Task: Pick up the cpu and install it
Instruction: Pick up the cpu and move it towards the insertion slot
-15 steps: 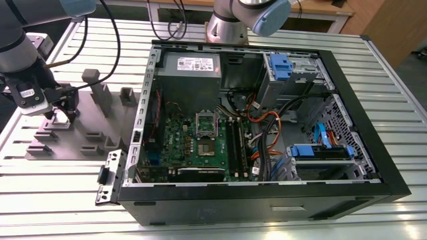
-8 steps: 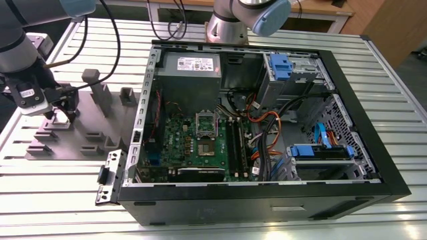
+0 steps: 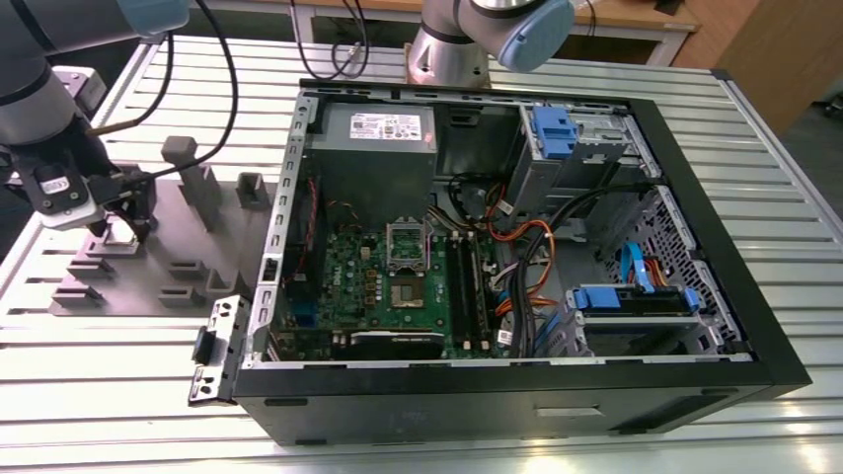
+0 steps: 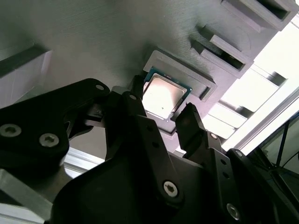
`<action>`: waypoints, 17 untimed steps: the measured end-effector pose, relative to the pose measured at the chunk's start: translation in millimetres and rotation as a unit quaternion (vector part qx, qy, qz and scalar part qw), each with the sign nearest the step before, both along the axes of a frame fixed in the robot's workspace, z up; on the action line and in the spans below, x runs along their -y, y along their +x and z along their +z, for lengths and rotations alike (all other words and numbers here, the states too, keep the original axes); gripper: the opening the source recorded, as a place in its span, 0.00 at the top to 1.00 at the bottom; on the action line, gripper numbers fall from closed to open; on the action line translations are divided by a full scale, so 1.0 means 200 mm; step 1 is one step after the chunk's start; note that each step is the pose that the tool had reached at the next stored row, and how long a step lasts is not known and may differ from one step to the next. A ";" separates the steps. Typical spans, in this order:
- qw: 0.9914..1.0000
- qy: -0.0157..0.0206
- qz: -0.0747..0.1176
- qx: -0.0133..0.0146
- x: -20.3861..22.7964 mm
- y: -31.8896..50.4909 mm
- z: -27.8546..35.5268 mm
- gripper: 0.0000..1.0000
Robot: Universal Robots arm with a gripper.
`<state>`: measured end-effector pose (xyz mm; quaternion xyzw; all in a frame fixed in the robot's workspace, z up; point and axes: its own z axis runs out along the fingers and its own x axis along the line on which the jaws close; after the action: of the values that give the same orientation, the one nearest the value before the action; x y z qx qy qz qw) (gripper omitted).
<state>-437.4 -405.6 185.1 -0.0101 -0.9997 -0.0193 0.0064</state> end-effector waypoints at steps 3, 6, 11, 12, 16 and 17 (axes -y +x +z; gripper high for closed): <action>1.000 0.000 0.000 0.000 0.000 0.000 -0.003 0.45; 1.000 0.000 0.000 0.000 0.000 0.000 -0.006 0.45; 1.000 0.000 0.000 0.000 0.000 0.000 -0.008 0.47; 1.000 0.000 0.000 0.000 0.000 0.000 -0.008 0.47; 1.000 0.000 0.000 0.000 0.000 0.000 -0.010 0.53; 1.000 0.000 0.000 0.000 0.000 0.000 -0.011 0.53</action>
<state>-437.4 -405.5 183.0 -0.0101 -0.9997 -0.0193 0.0063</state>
